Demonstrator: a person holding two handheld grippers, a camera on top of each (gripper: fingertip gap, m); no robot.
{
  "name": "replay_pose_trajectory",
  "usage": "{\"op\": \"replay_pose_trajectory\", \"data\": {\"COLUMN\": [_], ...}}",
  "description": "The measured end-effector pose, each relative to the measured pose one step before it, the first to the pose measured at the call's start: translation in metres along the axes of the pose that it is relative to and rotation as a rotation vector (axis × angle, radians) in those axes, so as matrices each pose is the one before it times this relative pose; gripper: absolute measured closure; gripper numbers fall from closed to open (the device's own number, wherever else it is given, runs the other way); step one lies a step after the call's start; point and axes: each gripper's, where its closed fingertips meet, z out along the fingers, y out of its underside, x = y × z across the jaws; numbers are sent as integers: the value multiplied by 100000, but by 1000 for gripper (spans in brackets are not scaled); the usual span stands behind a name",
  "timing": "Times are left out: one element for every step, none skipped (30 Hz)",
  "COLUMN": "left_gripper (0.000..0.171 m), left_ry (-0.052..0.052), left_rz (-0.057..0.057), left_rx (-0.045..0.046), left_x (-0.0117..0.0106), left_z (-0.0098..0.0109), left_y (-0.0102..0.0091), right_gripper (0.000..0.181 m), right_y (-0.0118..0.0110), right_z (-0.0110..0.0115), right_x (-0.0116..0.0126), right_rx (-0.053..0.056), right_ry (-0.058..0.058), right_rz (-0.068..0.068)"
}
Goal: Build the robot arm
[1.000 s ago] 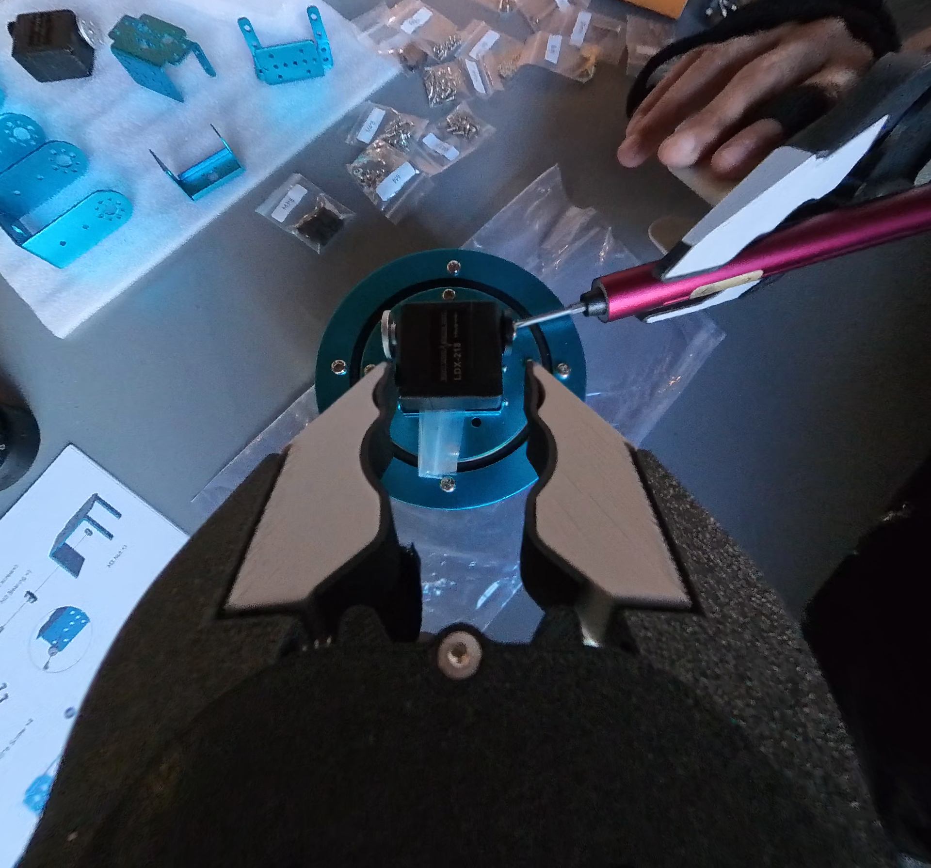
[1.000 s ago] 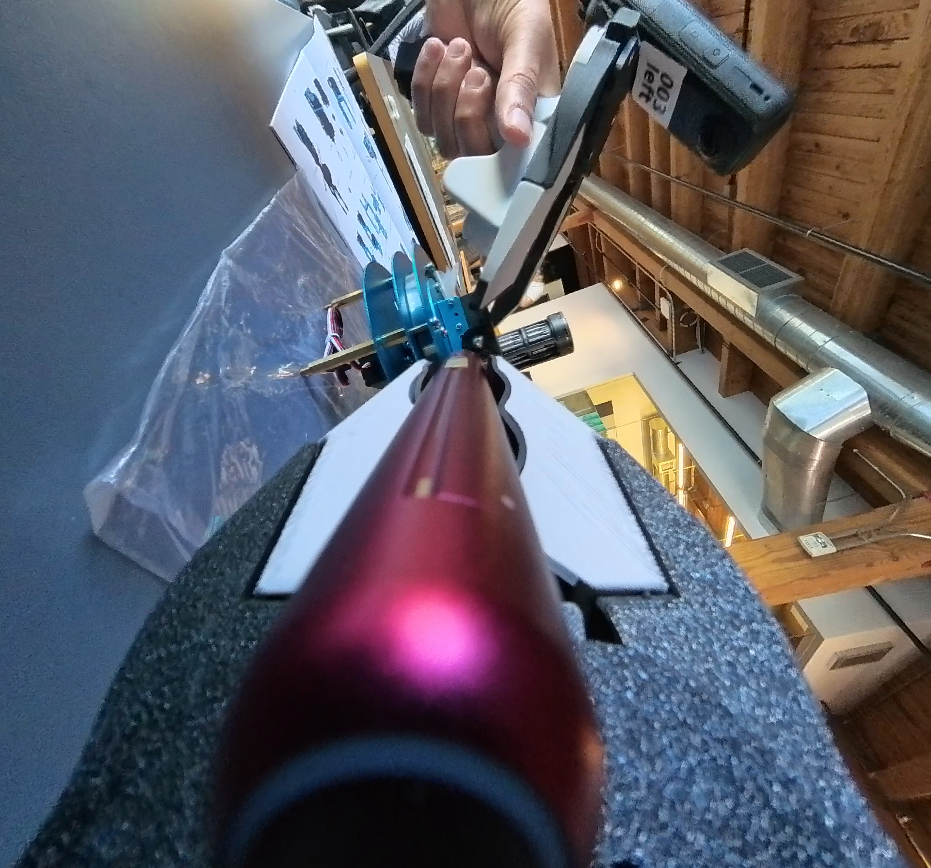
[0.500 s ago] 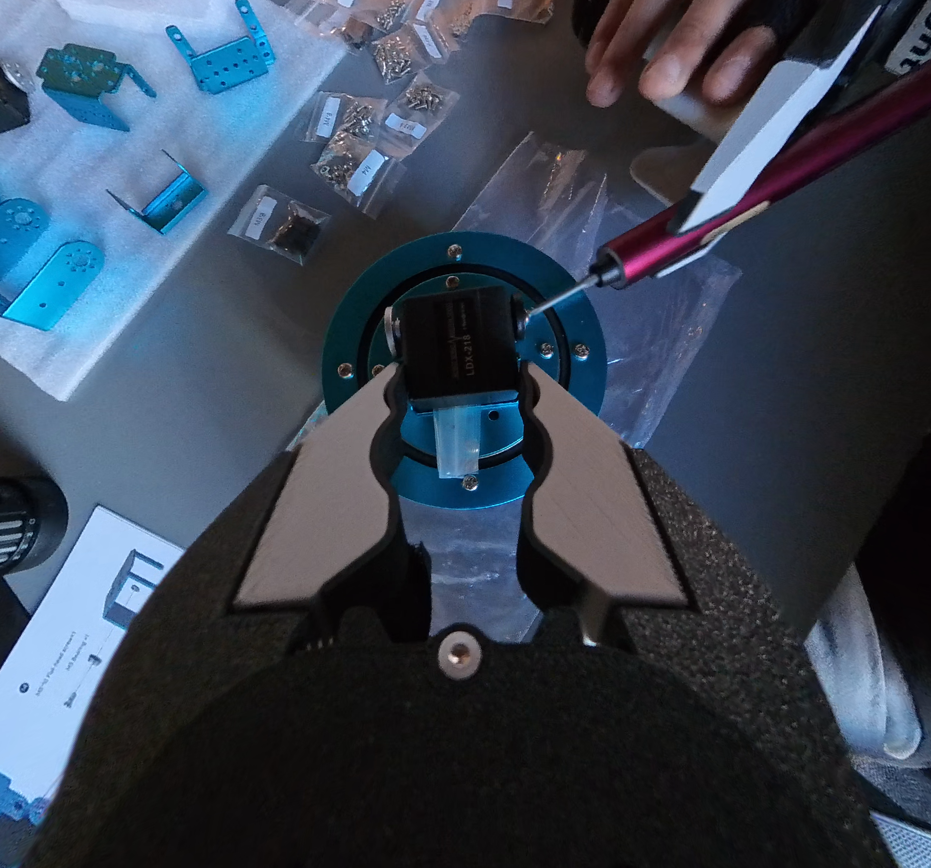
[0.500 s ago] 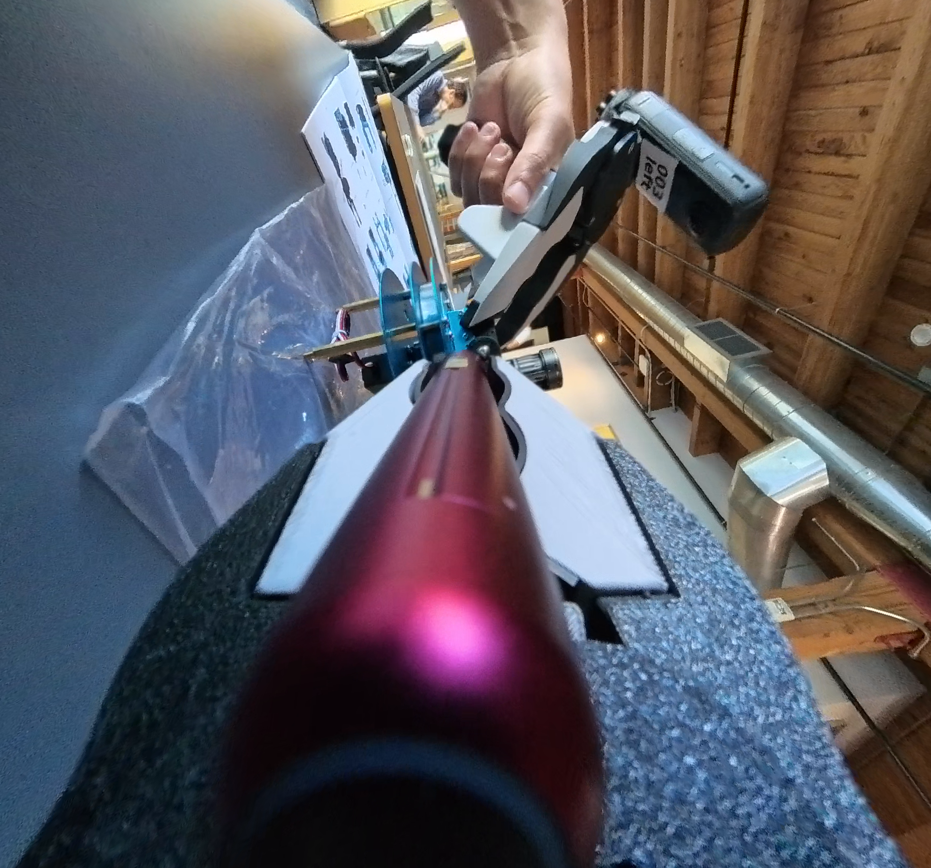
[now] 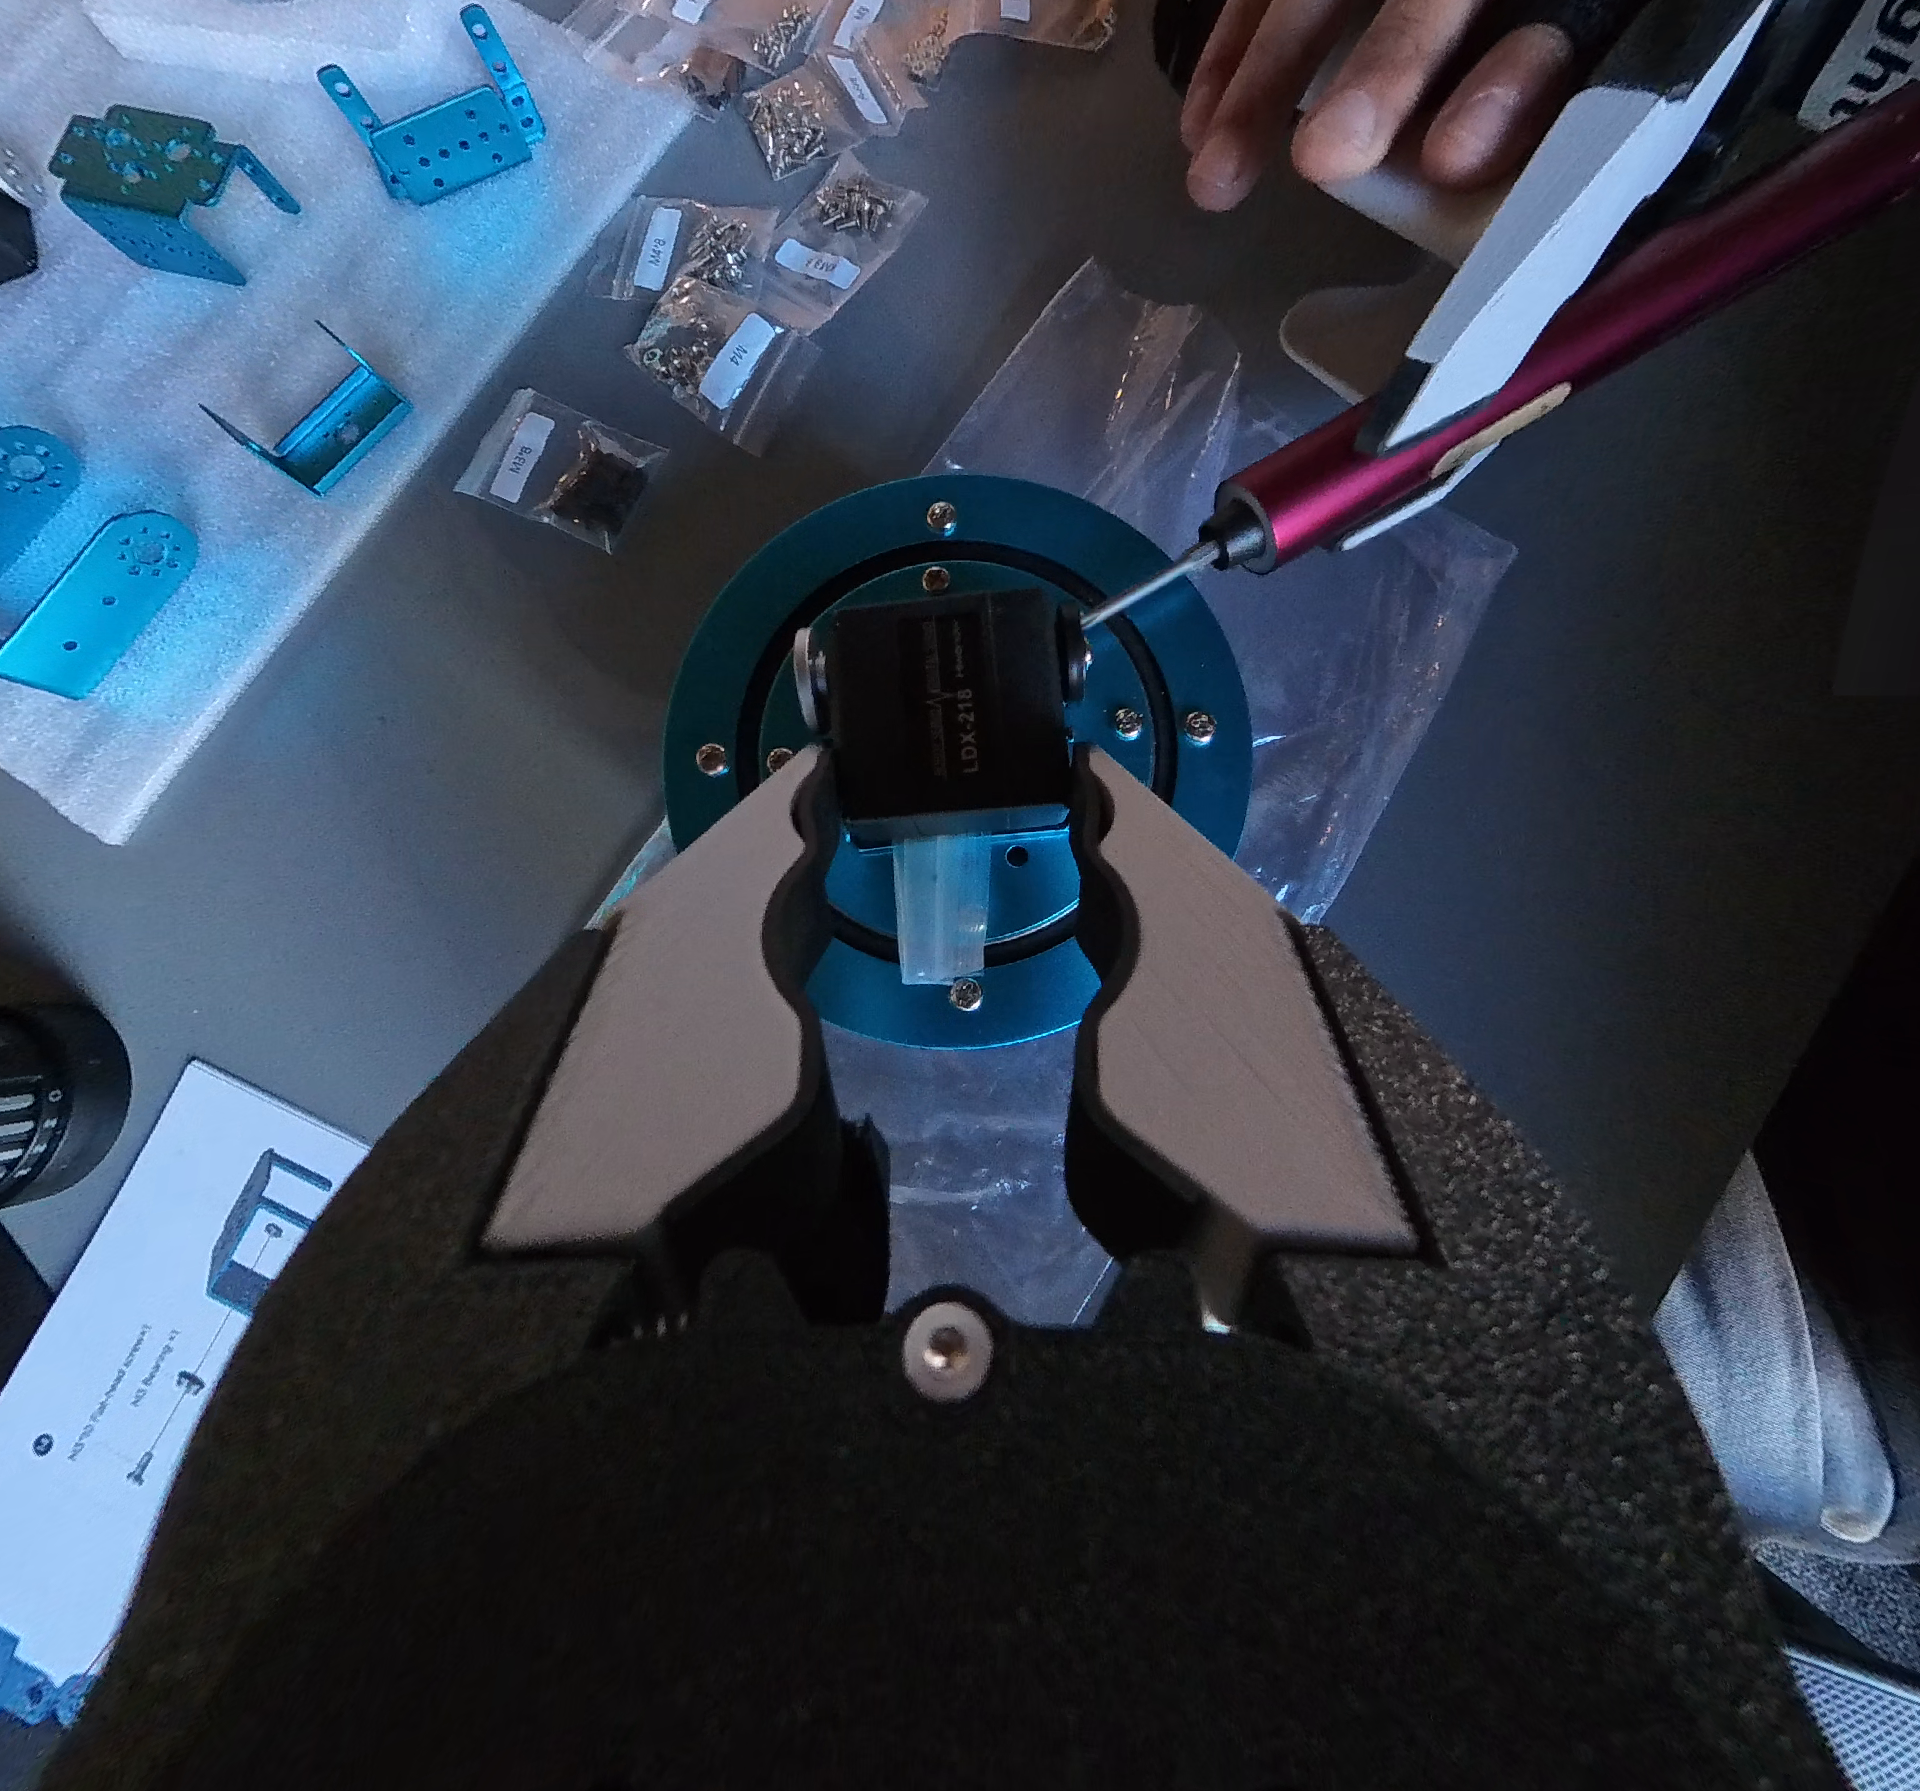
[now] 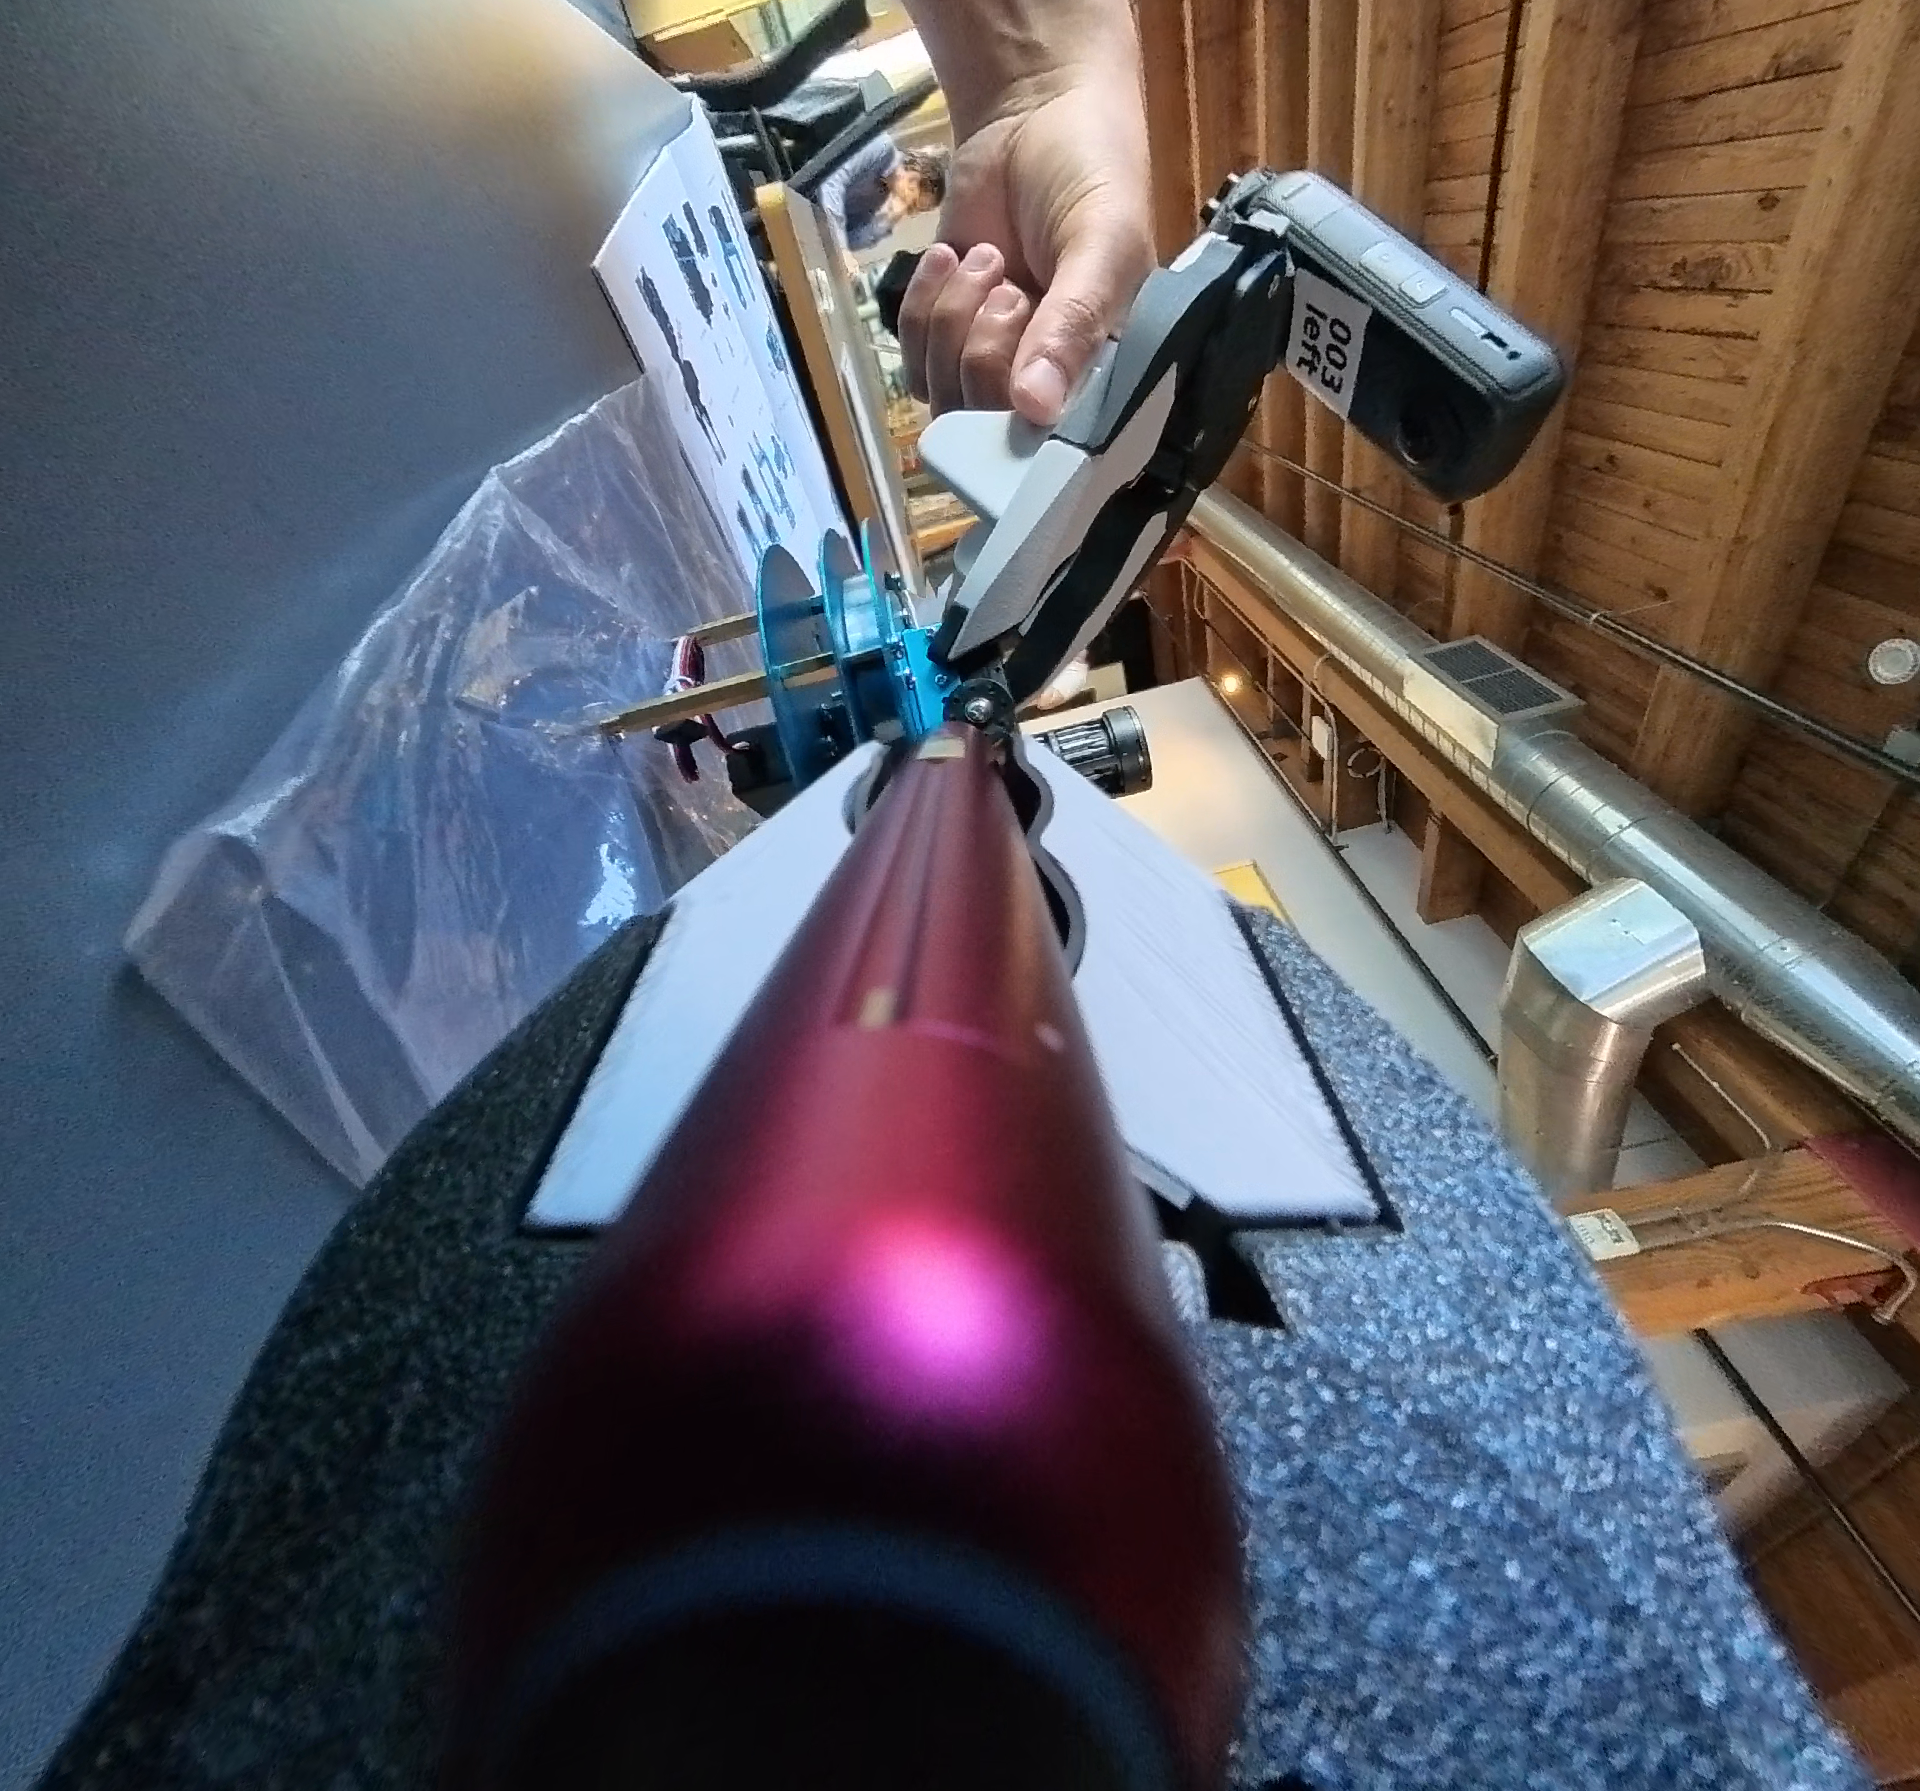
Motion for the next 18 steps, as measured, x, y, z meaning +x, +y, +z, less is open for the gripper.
{"op": "replay_pose_trajectory", "data": {"left_gripper": [127,127,127,127,127,127,127,127,127,127,127,127,127,127,127,127,127,127], "left_ry": [-179,-84,-39,-42,-48,-68,-117,-28,-5,-24,-102,-188,-224,-158,-95,-53,-43,-83], "left_rz": [51,-128,-183,-82,-18,37,85,-9,10,-42,26,126,82,60,54,10,53,44], "left_rx": [-110,-5,50,85,71,-22,-109,-130,-110,-112,-182,-265,-297,-223,-56,38,2,-51], "left_x": [13,30,4,10,13,10,9,17,7,3,-4,11,-5,12,0,11,4,2], "left_z": [-16,-12,-6,-6,-4,-1,-4,6,-12,1,-8,6,-1,6,2,-6,-3,2], "left_y": [22,11,3,0,-2,1,9,0,5,6,4,7,2,5,0,3,2,-1], "right_gripper": [161,161,161,160,160,161,160,160,159,159,159,160,159,159,159,159,159,159], "right_y": [-14,-30,-49,-129,-174,-208,-104,-60,-106,-2,58,6,-5,-31,-32,-7,29,19], "right_z": [-27,-20,-23,-52,-55,-68,-49,-30,-23,0,-1,-18,-9,-24,-13,-2,1,3], "right_x": [-17,-95,-140,-185,-100,-7,87,108,41,66,43,-8,-8,-13,27,32,57,130], "right_rx": [273,309,233,626,788,892,-66,-292,539,227,-124,173,128,79,11,-215,-556,-655], "right_ry": [-511,-885,-988,-1309,-834,-887,-844,-804,-993,-423,-93,-33,162,259,697,594,610,810], "right_rz": [978,855,579,668,602,1623,3026,3314,2970,2126,709,-228,-265,-670,-1356,-1028,-498,-205]}}
